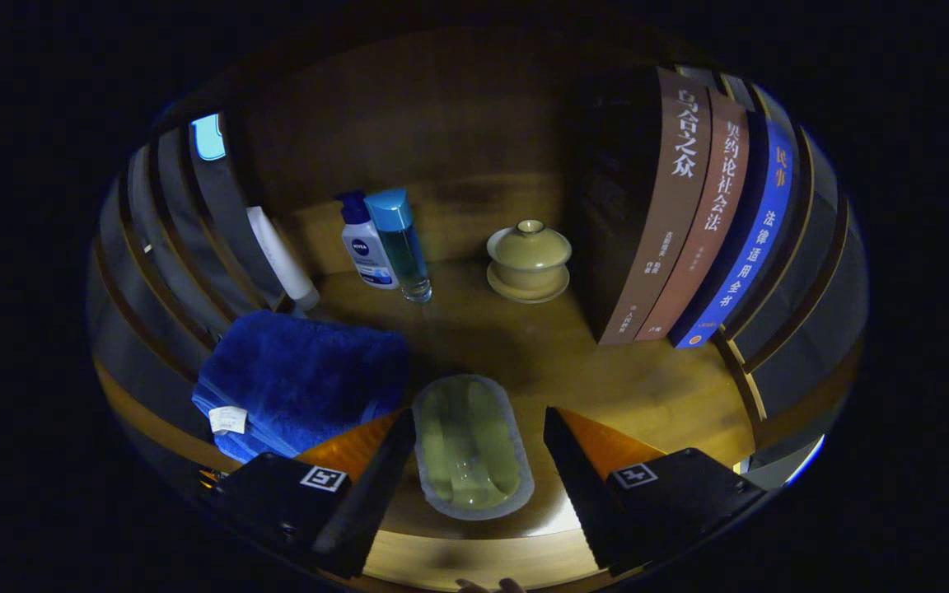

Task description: Pull open the drawer, take out the items inside it, and place them on the countertop above the cabinet.

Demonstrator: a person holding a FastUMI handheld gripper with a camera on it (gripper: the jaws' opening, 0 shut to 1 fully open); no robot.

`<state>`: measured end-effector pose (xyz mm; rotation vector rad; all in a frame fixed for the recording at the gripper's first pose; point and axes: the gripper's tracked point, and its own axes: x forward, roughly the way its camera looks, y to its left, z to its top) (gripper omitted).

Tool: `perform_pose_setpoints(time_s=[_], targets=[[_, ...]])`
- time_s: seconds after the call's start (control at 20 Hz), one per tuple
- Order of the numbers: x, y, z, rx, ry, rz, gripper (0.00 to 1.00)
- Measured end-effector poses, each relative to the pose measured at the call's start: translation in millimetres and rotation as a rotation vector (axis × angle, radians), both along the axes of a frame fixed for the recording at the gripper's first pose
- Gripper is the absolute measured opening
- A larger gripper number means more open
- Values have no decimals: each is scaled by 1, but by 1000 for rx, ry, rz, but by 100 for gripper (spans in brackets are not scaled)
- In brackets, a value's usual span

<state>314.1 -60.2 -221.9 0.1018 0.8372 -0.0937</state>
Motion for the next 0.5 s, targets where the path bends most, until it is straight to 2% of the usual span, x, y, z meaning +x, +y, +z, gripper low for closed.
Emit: perform_pose_setpoints(time_s=[0.2,0.5], targets=[[-23,9,34,9,-113,9,99],[-101,33,88,-30,-386,62,100]])
